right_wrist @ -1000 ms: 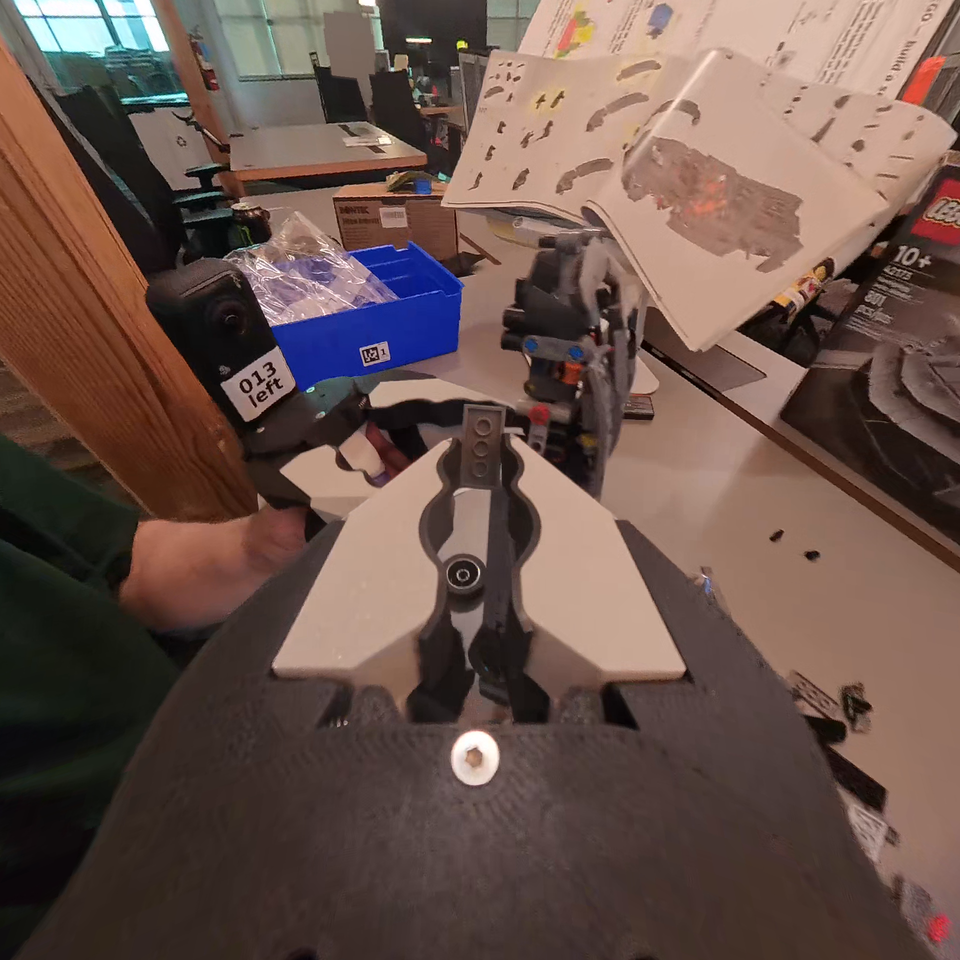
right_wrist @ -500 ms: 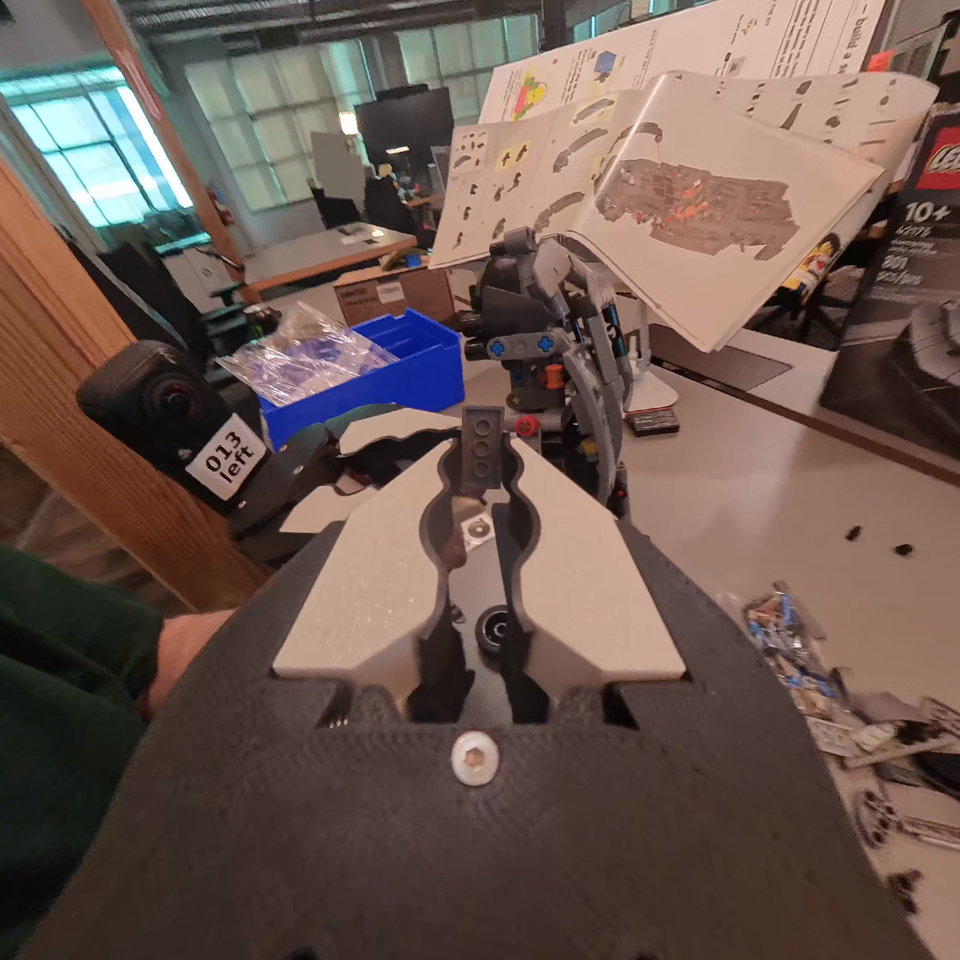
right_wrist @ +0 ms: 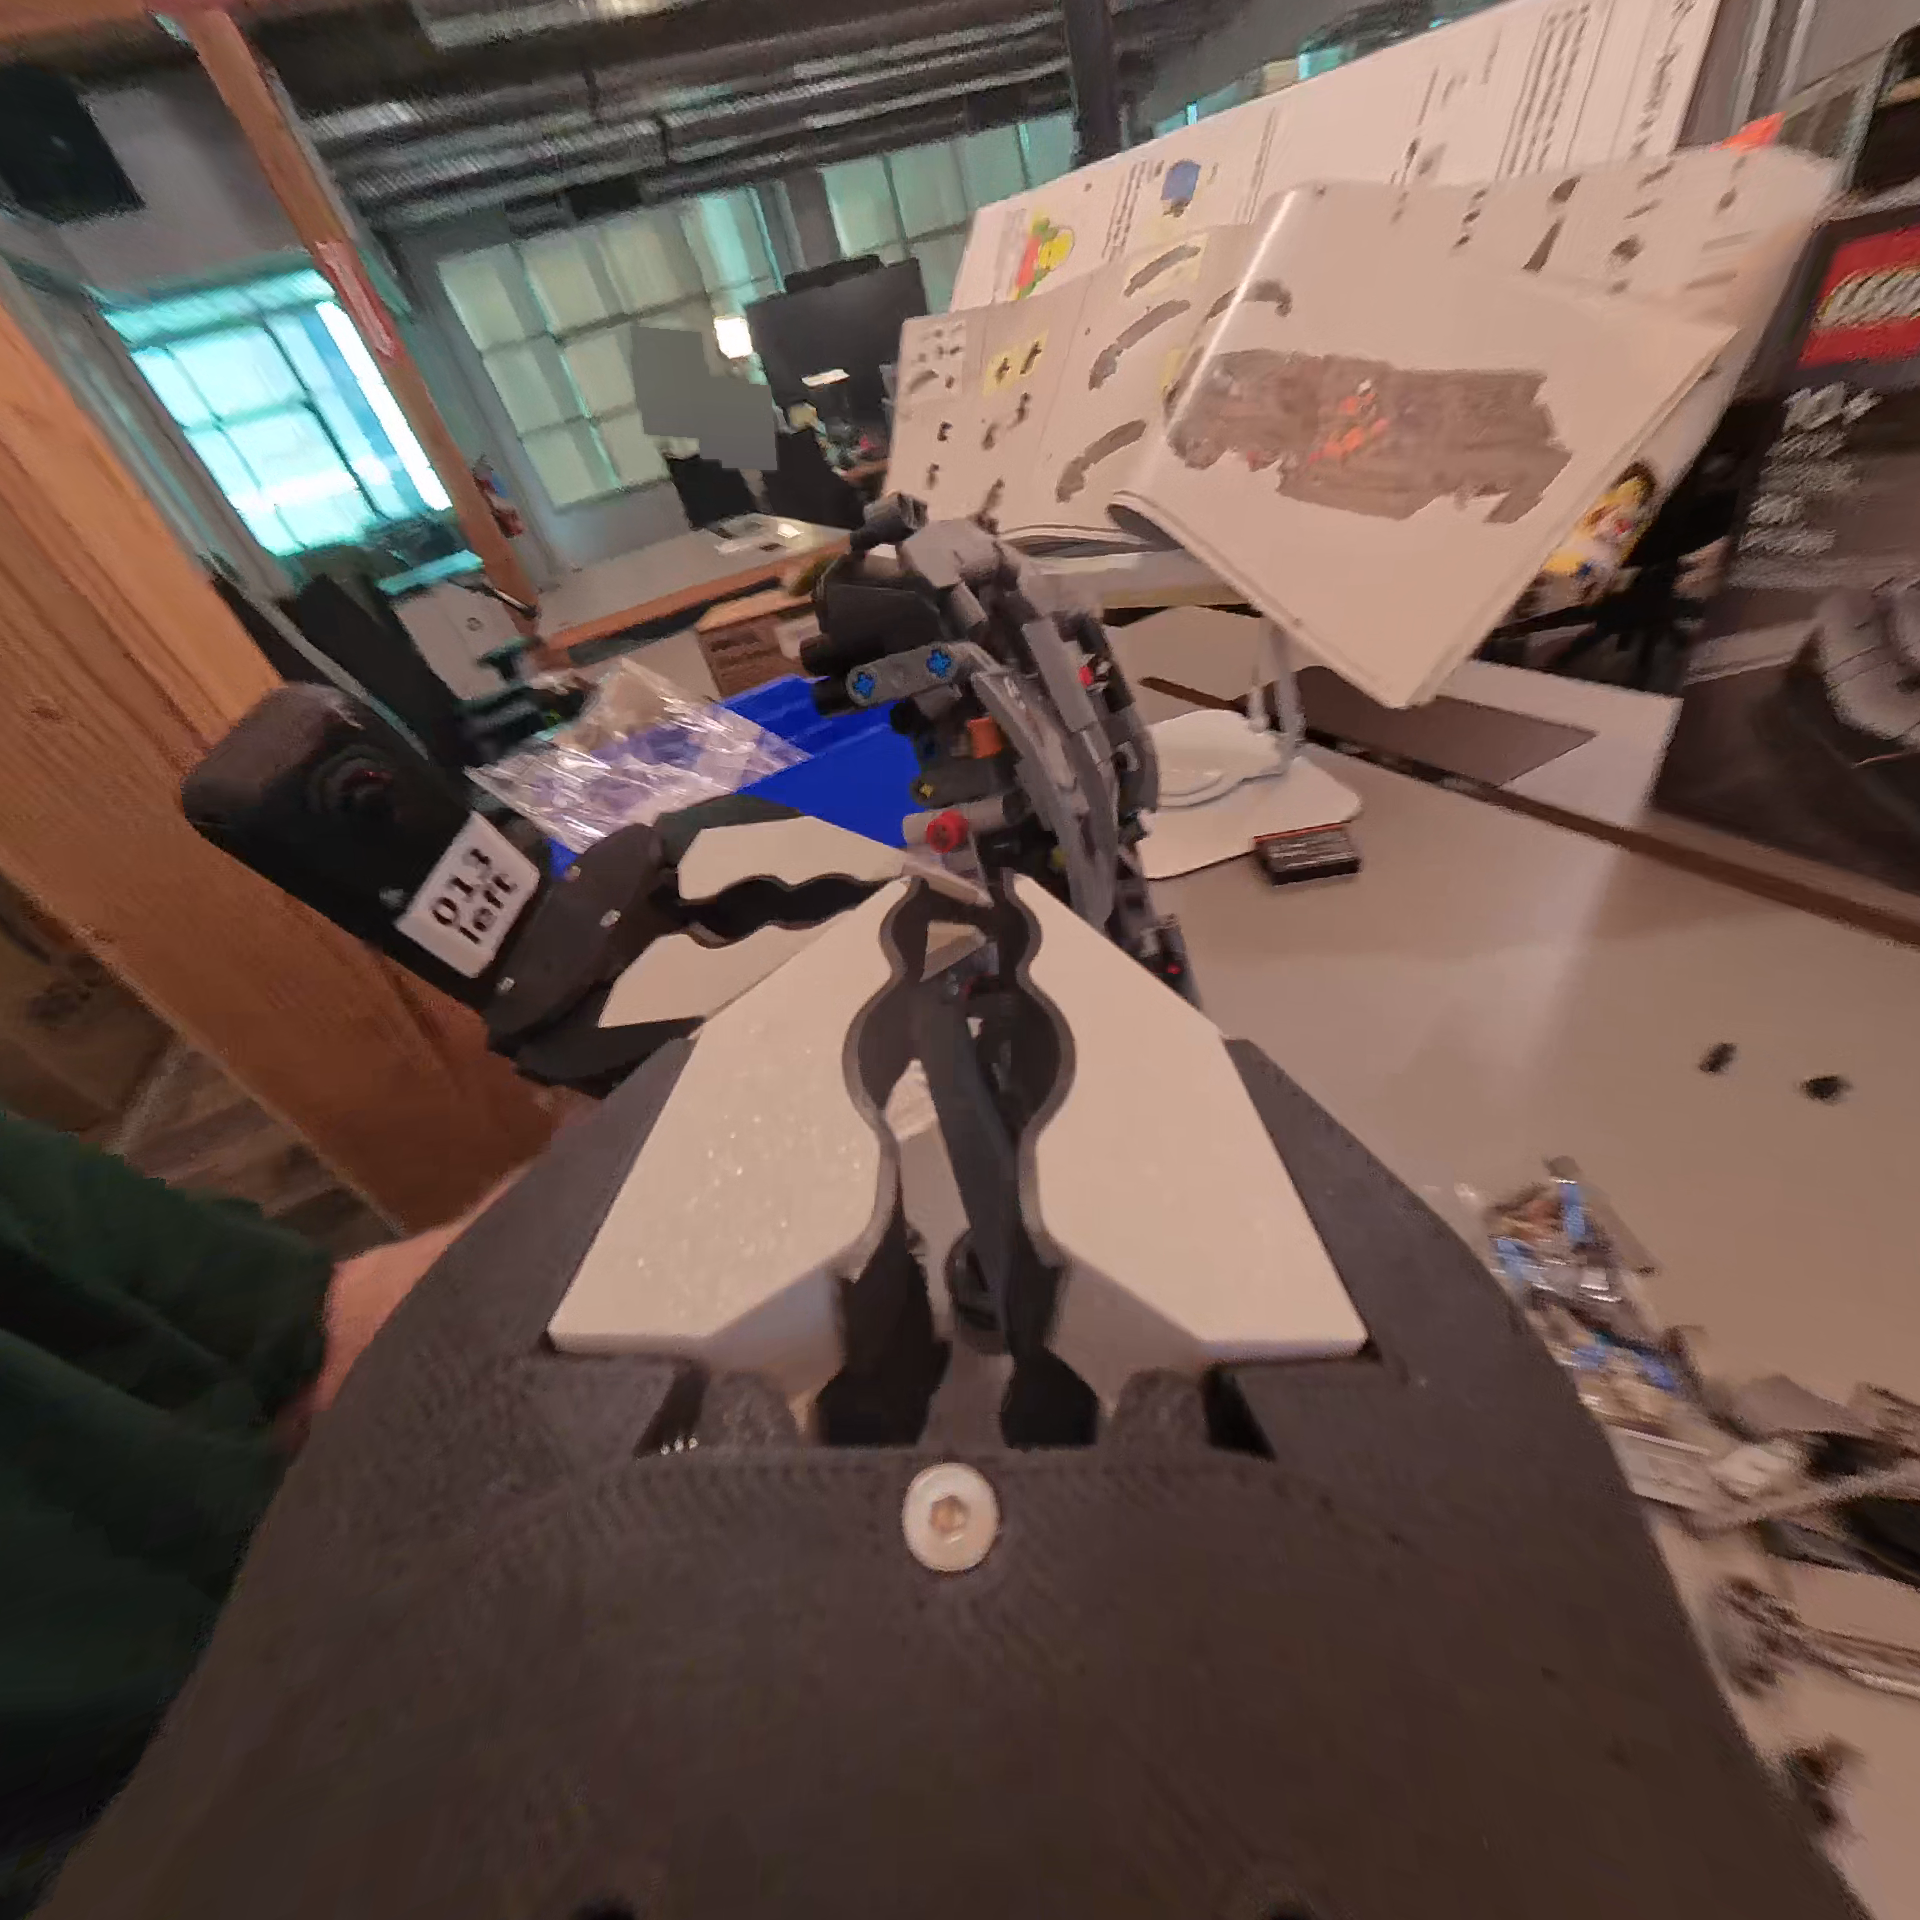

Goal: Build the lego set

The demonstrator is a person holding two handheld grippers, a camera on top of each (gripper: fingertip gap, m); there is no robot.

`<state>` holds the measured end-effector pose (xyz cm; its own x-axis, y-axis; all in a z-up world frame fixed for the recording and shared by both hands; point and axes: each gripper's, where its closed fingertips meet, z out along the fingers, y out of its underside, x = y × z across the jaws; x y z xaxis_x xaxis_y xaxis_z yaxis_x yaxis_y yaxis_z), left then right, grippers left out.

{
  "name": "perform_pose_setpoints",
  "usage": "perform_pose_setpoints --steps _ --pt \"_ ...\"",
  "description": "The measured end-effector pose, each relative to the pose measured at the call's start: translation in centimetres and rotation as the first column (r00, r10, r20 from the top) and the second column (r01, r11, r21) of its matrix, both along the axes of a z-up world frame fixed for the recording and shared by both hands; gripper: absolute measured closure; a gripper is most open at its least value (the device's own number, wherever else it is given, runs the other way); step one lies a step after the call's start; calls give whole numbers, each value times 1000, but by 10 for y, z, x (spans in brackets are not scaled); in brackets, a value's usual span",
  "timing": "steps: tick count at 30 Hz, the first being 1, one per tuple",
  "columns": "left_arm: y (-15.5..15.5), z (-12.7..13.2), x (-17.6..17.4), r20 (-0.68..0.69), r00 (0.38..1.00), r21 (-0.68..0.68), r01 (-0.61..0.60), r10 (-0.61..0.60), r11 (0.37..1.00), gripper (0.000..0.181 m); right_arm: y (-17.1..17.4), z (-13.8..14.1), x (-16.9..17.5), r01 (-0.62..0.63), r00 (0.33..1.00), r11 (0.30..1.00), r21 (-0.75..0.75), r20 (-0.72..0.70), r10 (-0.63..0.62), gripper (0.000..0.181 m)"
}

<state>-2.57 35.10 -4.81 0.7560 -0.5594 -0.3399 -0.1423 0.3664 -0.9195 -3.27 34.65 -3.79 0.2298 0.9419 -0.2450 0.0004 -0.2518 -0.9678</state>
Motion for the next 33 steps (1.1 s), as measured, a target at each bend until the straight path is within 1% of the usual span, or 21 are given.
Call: perform_pose_setpoints --steps 3,5,6,8,9,11,13,14,17,21,23,27,30,33 --pt "2 -1 5 -28 999 -7 31 -31 999 181 7 5 5 77 990 986 145 108 -93 164" --pt "3 -1 7 -42 999 -4 31 -31 1000 181 9 8 3 90 974 966 243 182 -136 162" --pt "3 -1 9 -50 998 -4 35 -36 999 181 10 9 2 82 966 961 264 215 -142 161" --pt "4 -1 12 -69 997 -2 31 -31 1000 181 10 3 -3 32 952 971 235 290 -101 159" --pt "5 -1 12 -79 997 0 28 -28 1000 181 11 1 -5 8 946 977 214 315 -77 160" --pt "6 -2 14 -84 996 -6 38 -38 999 180 13 0 -8 -13 941 980 201 335 -57 164" --pt "6 -2 15 -92 995 -8 47 -47 999 180 17 2 -8 -11 940 978 207 335 -61 170" --pt "7 -2 16 -92 995 -9 49 -49 999 180 16 2 -9 -23 939 980 198 341 -47 176" --pt "8 -3 18 -95 994 -10 52 -53 999 180 17 1 -8 -24 935 982 187 352 -44 177" --pt "7 -5 18 -96 993 -19 62 -64 998 181 22 2 -2 -2 935 978 210 347 -73 178" --pt "7 -4 14 -57 996 -32 66 -68 997 181 23 2 -1 1 940 980 201 335 -69 178" --pt "12 -8 2 40 999 -133 27 -22 991 181 27 4 0 16 948 980 197 309 -78 178" --pt "11 -10 -4 98 995 -144 16 -2 990 181 27 6 0 16 957 981 194 282 -72 178" --pt "17 -10 -10 141 989 -179 -15 41 984 181 26 6 0 12 959 981 193 276 -66 178"
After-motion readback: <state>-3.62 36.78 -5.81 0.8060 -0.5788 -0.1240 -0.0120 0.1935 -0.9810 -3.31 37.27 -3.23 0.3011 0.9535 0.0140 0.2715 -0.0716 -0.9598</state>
